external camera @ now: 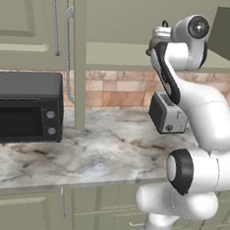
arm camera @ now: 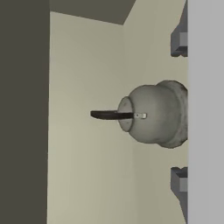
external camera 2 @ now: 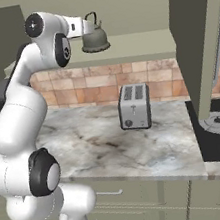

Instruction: Open the cabinet, pick the kettle from the cabinet, and place it in the sink.

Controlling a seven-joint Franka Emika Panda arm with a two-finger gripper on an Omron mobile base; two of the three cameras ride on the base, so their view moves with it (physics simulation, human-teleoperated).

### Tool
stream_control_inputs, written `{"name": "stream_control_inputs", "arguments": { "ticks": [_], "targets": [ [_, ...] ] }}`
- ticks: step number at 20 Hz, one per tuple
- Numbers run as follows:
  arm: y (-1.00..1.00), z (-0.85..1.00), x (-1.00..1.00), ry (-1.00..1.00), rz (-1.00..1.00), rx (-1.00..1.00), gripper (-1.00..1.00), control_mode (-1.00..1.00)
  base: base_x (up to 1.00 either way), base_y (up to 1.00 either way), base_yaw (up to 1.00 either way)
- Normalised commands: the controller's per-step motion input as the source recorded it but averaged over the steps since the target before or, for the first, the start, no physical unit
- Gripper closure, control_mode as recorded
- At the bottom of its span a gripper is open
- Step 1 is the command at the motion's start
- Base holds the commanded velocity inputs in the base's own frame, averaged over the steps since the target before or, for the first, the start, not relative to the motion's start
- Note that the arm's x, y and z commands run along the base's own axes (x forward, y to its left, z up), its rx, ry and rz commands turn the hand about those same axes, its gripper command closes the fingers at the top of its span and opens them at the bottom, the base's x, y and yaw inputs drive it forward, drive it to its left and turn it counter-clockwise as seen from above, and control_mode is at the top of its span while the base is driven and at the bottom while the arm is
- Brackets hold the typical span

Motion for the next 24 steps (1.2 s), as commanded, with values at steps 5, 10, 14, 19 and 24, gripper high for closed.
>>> {"name": "stream_control_inputs", "arguments": {
  "ticks": [5, 10, 14, 19, 24],
  "targets": [
    [-0.03, 0.00, 0.26, 0.00, 0.00, 0.00, -1.00, -1.00, 0.00, 0.00, 0.00],
    [-0.04, -0.03, 0.24, 0.00, 0.00, 0.00, -1.00, -1.00, 0.00, 0.00, 0.00],
    [-0.03, -0.06, 0.26, 0.00, 0.00, 0.01, -1.00, -1.00, 0.00, 0.00, 0.00],
    [-0.01, -0.05, 0.20, 0.00, 0.00, 0.01, -1.00, -1.00, 0.00, 0.00, 0.00],
    [-0.02, -0.03, 0.21, 0.00, 0.00, 0.02, -1.00, -1.00, 0.00, 0.00, 0.00]
  ]
}}
